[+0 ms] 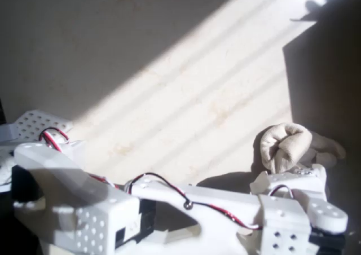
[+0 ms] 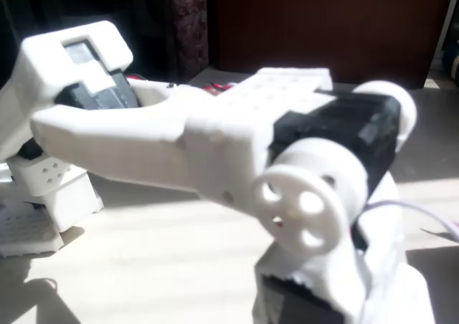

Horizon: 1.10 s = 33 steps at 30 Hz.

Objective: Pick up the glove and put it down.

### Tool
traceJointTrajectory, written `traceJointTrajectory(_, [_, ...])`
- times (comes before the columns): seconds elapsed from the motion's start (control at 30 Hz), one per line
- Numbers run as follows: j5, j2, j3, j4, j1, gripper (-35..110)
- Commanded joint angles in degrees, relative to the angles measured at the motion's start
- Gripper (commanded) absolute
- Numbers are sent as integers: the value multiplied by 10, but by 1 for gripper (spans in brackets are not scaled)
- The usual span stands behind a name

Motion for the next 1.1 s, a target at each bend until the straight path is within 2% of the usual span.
traceJointTrajectory(0.0, [-4,70,-11,8,2,35])
traceJointTrajectory(0.17, [2,119,-9,10,-16,35])
traceJointTrajectory(0.53, [4,147,-7,23,-182,35])
traceJointTrajectory(0.8, [70,114,-6,16,-278,35])
traceJointTrajectory(1.07, [74,46,-11,14,-299,35])
